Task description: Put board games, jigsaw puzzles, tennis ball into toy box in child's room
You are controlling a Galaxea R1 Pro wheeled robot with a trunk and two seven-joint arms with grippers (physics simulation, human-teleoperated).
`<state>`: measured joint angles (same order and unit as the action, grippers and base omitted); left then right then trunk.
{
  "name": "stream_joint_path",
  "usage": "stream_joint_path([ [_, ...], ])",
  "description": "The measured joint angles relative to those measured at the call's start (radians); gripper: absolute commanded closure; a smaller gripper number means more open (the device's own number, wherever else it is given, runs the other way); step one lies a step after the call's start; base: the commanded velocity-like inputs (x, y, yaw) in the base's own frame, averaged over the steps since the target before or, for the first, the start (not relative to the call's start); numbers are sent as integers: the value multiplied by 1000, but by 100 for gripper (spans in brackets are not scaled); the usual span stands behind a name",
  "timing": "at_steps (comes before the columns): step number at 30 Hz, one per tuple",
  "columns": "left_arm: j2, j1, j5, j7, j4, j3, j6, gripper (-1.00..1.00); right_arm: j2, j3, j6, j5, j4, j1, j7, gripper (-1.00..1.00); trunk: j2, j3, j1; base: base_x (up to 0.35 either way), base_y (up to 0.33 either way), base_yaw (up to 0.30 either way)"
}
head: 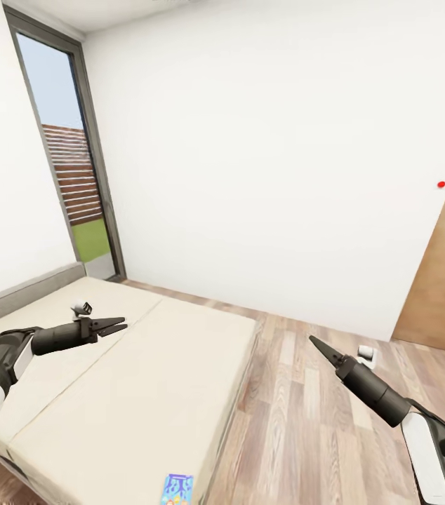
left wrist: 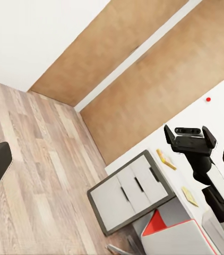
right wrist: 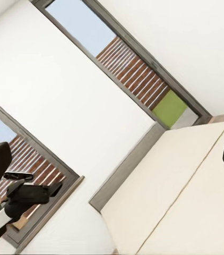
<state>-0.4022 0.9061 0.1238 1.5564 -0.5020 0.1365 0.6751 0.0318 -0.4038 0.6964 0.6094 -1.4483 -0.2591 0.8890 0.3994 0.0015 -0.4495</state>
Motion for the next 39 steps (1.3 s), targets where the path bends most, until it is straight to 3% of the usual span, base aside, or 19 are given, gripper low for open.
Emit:
stream_joint_path([
  [24, 6, 0, 0, 0, 0, 0, 0, -100, 2, -1, 0, 0, 0, 0, 4, -100, 0, 23, 0, 5, -53, 242],
  [39, 16, 0, -2, 0, 0, 0, -7, -100, 4, 0, 0, 0, 0, 0, 3, -100, 0, 26, 0, 69, -29, 36],
])
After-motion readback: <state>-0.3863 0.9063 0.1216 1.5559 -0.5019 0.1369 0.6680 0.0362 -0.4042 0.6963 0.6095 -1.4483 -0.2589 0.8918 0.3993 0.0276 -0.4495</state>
